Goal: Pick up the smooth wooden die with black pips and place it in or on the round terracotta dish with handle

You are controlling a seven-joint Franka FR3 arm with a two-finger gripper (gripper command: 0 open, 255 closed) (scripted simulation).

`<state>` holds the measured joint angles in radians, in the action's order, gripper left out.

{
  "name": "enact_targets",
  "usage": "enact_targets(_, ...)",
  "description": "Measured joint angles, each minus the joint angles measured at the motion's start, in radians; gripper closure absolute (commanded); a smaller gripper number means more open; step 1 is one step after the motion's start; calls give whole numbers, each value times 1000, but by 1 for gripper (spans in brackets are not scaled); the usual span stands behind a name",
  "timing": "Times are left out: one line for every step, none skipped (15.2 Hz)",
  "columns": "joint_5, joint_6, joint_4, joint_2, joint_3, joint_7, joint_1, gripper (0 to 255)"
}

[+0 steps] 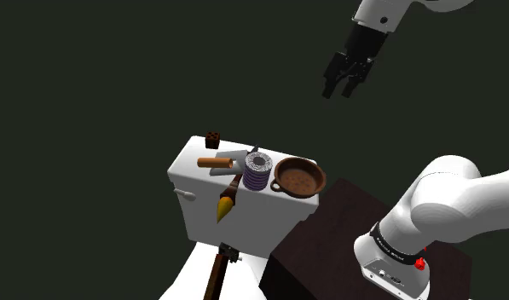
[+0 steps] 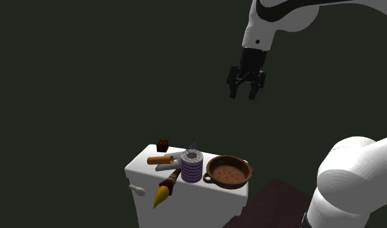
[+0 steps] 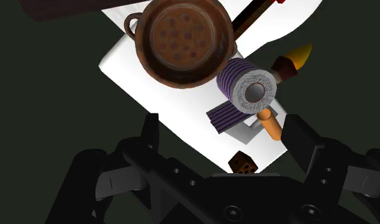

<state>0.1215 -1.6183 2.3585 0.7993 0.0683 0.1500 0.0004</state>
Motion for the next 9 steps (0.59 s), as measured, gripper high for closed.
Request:
enact_targets(0,0,0,0,0,0,0,0)
enact_targets(1,-14,0,-15,-4,1,2,0)
enact_targets(1,-38,-3,-43,-7,-1,5,0)
enact_targets(4,-59,5,-57,-18,4,9,0)
enact_targets(5,-94,15,-84,-23,2,13,0)
enact_targets(4,-111,0,-117,-28,2,16,0)
enact_targets(8,-141,-5,-153,-39,8,22,0)
enact_targets(8,-166,-19,-193,-45,8,25,0)
enact_targets(7,-190,-26,-225,-50,8,28,0)
